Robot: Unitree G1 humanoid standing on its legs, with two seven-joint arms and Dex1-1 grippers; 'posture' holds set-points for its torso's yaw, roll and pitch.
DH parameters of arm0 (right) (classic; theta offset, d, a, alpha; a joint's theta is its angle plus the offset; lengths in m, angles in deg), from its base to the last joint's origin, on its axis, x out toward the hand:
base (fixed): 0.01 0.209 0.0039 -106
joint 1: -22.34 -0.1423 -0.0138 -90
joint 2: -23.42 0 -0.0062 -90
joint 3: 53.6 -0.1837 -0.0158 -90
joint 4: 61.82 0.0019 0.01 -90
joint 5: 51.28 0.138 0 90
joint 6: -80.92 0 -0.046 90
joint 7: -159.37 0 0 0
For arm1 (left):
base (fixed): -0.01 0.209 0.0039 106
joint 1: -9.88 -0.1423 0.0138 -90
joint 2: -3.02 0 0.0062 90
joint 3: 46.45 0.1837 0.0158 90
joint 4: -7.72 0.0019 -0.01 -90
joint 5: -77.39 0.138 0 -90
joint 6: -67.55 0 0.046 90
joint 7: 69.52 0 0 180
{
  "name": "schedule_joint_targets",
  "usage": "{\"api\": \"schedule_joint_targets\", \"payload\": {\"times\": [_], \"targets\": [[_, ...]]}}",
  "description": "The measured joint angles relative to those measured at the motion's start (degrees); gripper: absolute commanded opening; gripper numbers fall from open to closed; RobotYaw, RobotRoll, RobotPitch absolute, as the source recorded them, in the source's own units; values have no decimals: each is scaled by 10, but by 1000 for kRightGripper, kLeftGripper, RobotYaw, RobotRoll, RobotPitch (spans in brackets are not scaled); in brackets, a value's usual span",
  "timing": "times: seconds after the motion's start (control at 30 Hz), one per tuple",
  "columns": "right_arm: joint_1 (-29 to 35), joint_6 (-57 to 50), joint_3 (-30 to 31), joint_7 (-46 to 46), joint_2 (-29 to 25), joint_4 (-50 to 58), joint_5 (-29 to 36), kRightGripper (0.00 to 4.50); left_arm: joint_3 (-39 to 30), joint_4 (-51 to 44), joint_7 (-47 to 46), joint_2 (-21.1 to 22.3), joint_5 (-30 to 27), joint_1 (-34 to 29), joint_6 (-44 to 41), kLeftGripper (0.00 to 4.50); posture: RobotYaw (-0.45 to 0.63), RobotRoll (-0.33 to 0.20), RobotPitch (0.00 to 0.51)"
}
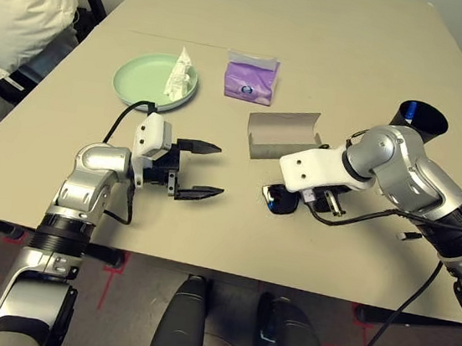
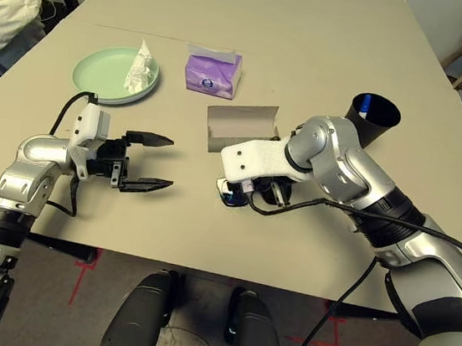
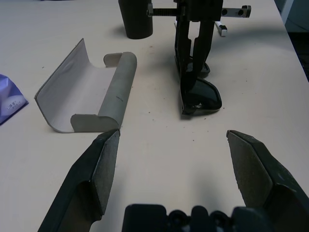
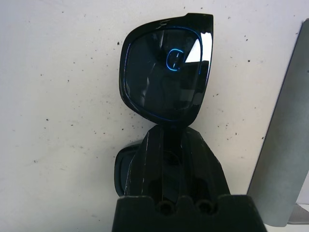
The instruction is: Organize and tidy the items on the table.
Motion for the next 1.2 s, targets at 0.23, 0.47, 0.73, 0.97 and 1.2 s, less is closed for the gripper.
{"api": "schedule_joint_targets", "payload": {"times": [0.23,0.47,0.73,0.97,1.2], "targets": [[-4,-3,-8,2,1,6,3,394,5,0,-2,0,0,-4,-1,4500,255,0,165],[-39,-11,-47,9,-1,16,28,394,5,1,-3,0,0,-2,-1,4500,234,0,157],[-93,5,-66,-19,12,-34,27,394,5,15,-9,-8,-3,21,-3,4500,227,0,145],[-132,63,-65,-84,47,-136,-9,394,-8,15,-33,-10,-22,32,-33,4500,238,0,141],[-144,110,-61,-128,82,-203,-51,394,-19,-1,-59,-10,-37,32,-64,4500,258,0,133]]}}
